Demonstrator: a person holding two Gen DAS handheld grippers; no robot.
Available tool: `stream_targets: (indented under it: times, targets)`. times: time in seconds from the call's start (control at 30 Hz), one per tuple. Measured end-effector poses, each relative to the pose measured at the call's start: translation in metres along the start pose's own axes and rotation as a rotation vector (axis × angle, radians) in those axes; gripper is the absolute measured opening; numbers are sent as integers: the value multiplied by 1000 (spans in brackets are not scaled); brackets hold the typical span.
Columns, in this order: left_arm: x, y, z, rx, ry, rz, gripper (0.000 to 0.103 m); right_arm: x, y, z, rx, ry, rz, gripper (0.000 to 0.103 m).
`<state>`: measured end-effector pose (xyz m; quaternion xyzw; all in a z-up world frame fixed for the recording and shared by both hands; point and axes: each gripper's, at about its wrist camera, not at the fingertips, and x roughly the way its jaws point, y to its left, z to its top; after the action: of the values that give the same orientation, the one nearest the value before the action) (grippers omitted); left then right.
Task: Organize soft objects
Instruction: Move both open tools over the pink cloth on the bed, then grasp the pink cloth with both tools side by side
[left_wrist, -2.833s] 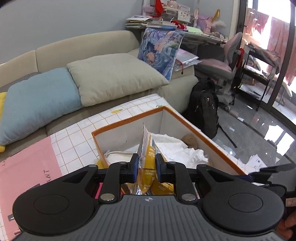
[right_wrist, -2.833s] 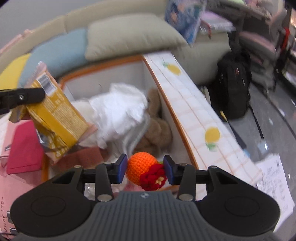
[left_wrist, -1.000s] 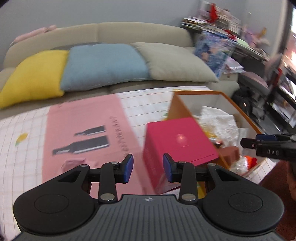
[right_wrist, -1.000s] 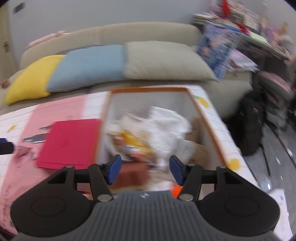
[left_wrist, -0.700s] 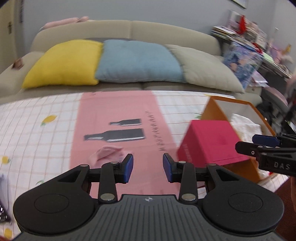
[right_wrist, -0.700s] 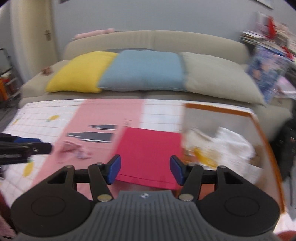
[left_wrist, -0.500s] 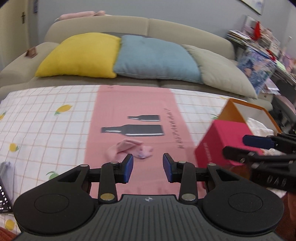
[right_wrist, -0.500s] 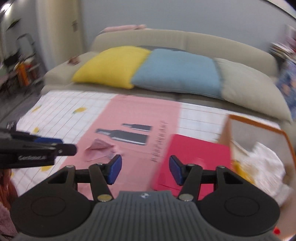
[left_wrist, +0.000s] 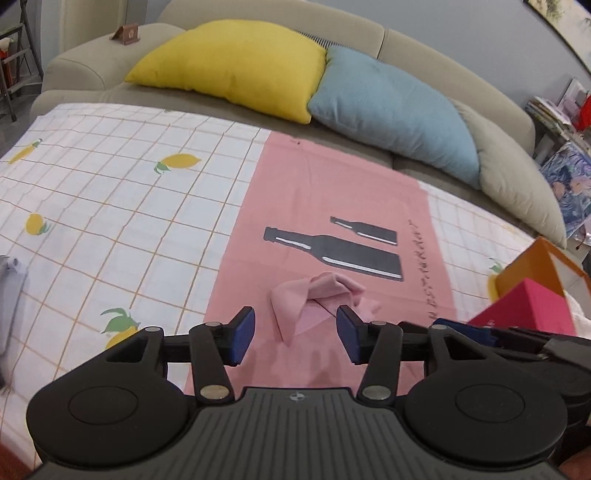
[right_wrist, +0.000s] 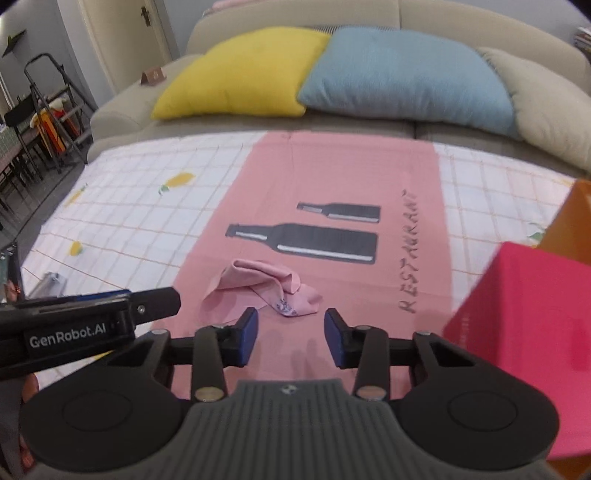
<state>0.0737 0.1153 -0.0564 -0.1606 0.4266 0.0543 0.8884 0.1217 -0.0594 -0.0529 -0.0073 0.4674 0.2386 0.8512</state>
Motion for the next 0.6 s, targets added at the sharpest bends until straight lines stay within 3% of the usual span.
stream_targets:
  times: [0.33, 0.6]
  targets:
    - [55, 12, 6, -12, 75, -17, 58, 65, -11, 15, 29, 86, 16, 34]
    - [73, 0, 4, 73, 106, -4, 32, 81, -7, 16, -23, 86, 20, 18]
